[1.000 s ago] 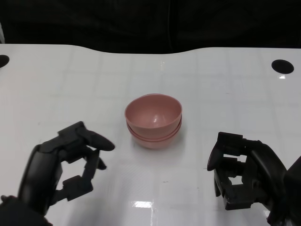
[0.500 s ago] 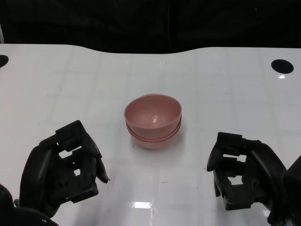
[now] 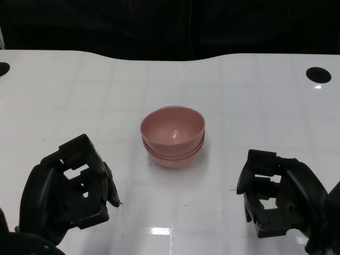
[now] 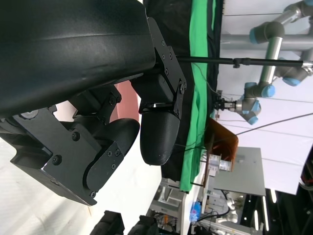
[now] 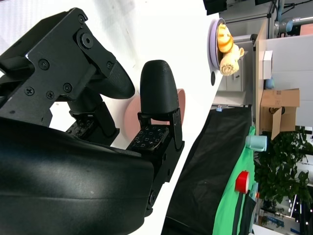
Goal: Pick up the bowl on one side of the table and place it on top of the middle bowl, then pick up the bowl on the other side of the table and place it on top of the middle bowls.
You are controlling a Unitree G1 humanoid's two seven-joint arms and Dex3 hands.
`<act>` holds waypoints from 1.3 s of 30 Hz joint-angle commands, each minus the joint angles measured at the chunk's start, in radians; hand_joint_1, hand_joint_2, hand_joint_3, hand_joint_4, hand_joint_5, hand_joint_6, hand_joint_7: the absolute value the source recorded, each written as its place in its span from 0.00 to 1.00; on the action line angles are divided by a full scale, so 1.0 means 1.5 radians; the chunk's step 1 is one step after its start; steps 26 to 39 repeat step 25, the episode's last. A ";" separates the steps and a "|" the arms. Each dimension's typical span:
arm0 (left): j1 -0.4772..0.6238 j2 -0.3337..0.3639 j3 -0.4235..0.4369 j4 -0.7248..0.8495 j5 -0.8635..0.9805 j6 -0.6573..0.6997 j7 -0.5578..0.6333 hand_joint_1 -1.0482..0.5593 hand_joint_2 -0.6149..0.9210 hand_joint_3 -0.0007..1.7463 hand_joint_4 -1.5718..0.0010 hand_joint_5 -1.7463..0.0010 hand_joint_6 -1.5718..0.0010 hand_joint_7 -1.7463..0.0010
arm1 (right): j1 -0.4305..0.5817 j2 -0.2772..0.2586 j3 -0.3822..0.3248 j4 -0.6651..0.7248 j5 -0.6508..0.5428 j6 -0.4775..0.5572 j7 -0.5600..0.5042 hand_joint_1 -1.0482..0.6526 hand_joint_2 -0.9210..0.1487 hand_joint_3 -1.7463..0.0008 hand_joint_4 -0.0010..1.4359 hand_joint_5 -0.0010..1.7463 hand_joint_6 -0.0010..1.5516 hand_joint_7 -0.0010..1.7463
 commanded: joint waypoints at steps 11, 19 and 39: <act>-0.004 -0.009 0.023 -0.005 -0.011 0.052 -0.005 0.59 0.62 0.91 0.38 0.00 0.49 0.01 | 0.003 -0.005 -0.013 0.002 0.001 -0.006 0.001 0.58 0.55 0.14 0.64 0.98 0.56 0.83; -0.007 -0.009 0.026 0.001 -0.010 0.052 -0.009 0.59 0.62 0.91 0.38 0.00 0.49 0.01 | 0.001 -0.006 -0.013 0.006 -0.001 -0.009 0.002 0.58 0.55 0.14 0.64 0.98 0.56 0.82; -0.011 -0.009 0.033 0.012 -0.008 0.052 -0.017 0.59 0.62 0.91 0.38 0.00 0.49 0.01 | -0.002 -0.007 -0.012 0.014 -0.002 -0.016 0.005 0.58 0.55 0.14 0.63 0.99 0.56 0.82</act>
